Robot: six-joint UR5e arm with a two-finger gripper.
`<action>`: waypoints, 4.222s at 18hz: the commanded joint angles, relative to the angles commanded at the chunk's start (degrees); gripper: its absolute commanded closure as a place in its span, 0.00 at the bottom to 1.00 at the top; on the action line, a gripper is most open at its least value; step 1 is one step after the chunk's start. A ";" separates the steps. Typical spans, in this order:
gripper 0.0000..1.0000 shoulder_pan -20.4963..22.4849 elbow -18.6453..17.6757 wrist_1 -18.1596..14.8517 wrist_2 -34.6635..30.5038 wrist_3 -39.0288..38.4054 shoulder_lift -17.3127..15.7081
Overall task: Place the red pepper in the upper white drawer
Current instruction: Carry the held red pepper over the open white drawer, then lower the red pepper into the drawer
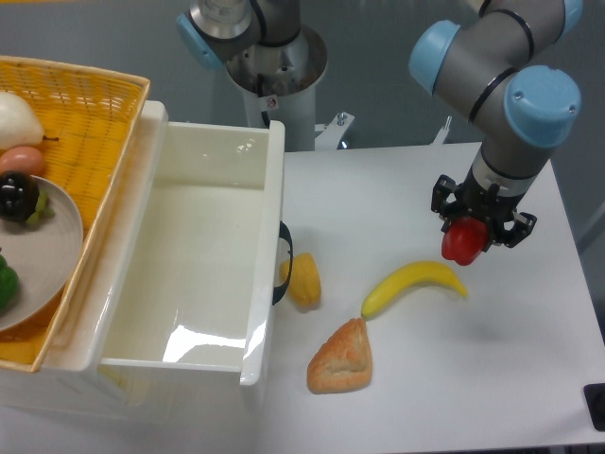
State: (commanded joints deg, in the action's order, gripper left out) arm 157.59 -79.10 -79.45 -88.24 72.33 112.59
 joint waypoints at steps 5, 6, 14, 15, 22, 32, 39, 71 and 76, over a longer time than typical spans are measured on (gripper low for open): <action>0.93 0.17 0.88 -1.84 0.35 -0.09 -0.70; 0.97 0.35 0.96 -2.37 0.53 -0.17 -1.14; 0.97 -2.89 1.32 -8.08 2.37 -0.70 -9.04; 0.97 -3.60 1.32 -8.69 2.37 -0.70 -9.92; 0.97 -9.30 1.32 -11.07 6.50 -2.98 -15.91; 0.97 -21.17 0.79 -10.37 6.85 -3.34 -16.61; 0.96 -26.71 0.61 -10.46 7.73 -2.55 -15.30; 0.93 -30.59 -2.81 -5.62 9.23 1.67 -7.30; 0.93 -30.85 -3.95 -4.40 9.23 1.76 -6.94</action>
State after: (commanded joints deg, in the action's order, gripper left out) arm 126.74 -83.05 -83.85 -79.01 74.09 105.64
